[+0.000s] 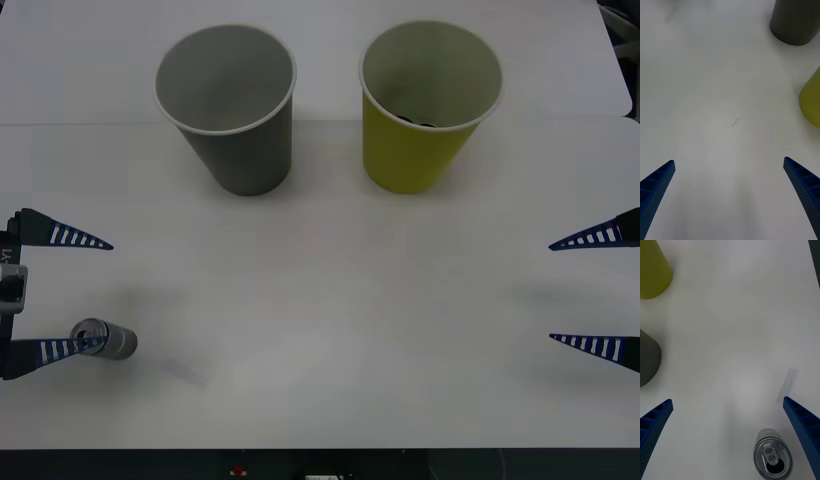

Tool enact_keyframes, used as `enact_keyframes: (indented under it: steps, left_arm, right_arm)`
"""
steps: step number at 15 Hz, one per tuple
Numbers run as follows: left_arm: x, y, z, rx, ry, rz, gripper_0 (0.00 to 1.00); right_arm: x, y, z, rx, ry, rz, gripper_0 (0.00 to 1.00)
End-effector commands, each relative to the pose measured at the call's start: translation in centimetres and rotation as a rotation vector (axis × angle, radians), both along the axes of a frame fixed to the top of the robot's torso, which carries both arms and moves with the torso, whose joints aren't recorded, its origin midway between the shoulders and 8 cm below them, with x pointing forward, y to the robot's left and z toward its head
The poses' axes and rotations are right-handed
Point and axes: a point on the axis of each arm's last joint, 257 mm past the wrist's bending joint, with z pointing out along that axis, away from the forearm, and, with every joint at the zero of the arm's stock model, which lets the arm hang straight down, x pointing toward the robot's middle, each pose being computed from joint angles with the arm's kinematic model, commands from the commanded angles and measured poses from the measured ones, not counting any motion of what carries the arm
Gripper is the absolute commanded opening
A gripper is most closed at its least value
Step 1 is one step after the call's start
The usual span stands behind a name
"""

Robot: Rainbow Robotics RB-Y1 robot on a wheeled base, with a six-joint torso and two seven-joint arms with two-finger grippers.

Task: Put the can into the green bin and the plastic bottle into the gray bin

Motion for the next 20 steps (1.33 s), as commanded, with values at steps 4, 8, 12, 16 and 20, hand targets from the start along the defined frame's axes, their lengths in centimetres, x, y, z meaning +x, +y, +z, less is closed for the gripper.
enact_keyframes:
  steps: [4,8,12,16,20]
  left_arm:
    - [0.8,1.6,1.3,0.0,-0.03,0.039,1.0]
    - [0.1,3.5,0.3,-0.031,0.045,0.069,1.0]
    - [-0.9,5.5,0.3,-0.082,0.109,0.054,1.0]
    - [-1.8,7.4,-0.4,-0.093,0.116,0.019,1.0]
    - [-2.5,8.2,-2.0,-0.161,0.127,0.005,1.0]
  right_arm:
    - [0.0,0.0,0.0,0.0,0.0,0.0,1.0]
    - [0.0,0.0,0.0,0.0,0.0,0.0,1.0]
    - [0.0,0.0,0.0,0.0,0.0,0.0,1.0]
    - [0.0,0.0,0.0,0.0,0.0,0.0,1.0]
    - [0.0,0.0,0.0,0.0,0.0,0.0,1.0]
